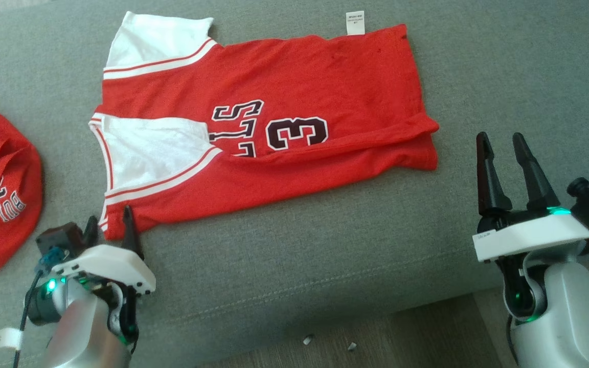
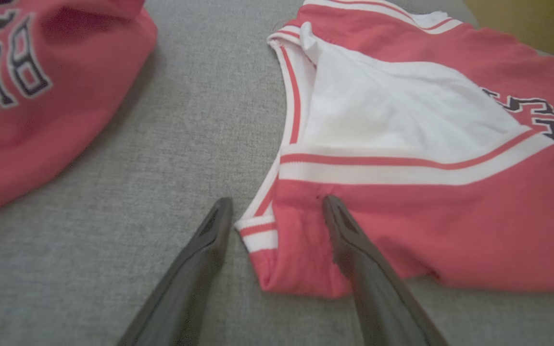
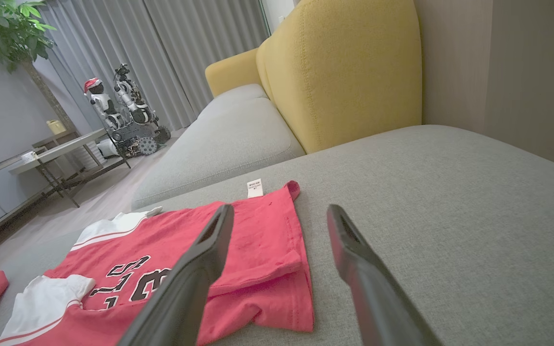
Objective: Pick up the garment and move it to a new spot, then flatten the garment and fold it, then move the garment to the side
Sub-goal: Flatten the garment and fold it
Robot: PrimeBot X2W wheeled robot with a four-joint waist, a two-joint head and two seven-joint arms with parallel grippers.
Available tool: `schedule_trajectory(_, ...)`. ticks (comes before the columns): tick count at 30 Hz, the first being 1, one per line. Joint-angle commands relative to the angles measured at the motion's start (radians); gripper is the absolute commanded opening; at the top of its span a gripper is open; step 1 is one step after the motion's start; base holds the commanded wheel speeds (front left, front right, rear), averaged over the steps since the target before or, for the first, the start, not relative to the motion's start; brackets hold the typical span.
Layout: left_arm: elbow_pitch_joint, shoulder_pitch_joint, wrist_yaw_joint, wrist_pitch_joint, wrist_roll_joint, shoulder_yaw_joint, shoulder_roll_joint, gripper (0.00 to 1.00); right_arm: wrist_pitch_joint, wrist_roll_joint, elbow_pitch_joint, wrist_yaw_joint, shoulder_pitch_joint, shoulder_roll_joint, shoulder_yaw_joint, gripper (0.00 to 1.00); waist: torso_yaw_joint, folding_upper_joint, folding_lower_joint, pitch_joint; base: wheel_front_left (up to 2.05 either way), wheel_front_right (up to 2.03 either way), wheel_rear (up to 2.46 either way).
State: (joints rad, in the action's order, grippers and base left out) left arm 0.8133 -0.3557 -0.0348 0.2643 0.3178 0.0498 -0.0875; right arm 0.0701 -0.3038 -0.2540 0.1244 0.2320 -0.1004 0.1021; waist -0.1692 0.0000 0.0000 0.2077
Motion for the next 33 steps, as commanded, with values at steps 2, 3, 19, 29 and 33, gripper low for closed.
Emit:
schedule_trajectory(2,0.019,-0.022,0.01,-0.007,-0.002,-0.02,-0.021,1.0,0.006,0.001,0.032,0.006,0.027,0.008,0.02,1.0,0.0,0.0,0.0,0.0,0.0,0.0,0.0)
schedule_trajectory(3,0.032,-0.027,0.018,-0.01,-0.002,-0.014,-0.02,0.45,0.002,0.002,0.028,0.006,0.026,0.009,0.016,1.0,0.0,0.0,0.0,-0.001,0.0,0.0,0.0)
schedule_trajectory(19,-0.318,0.016,0.053,-0.003,-0.082,-0.006,-0.005,0.0,-0.189,-0.214,-0.3,0.006,0.163,0.05,-0.125,1.0,0.097,0.0,0.0,0.024,0.0,0.0,0.0)
schedule_trajectory(29,-0.401,0.03,0.07,-0.003,-0.112,0.003,0.01,0.0,-0.17,-0.241,-0.562,0.006,0.31,0.05,-0.14,1.0,0.137,0.0,0.0,0.054,0.0,0.0,0.0)
schedule_trajectory(33,-0.409,0.029,0.074,-0.003,-0.119,0.004,0.014,0.0,-0.159,-0.227,-0.655,0.006,0.359,0.05,-0.145,1.0,0.145,0.0,0.0,0.062,0.0,0.0,0.0)
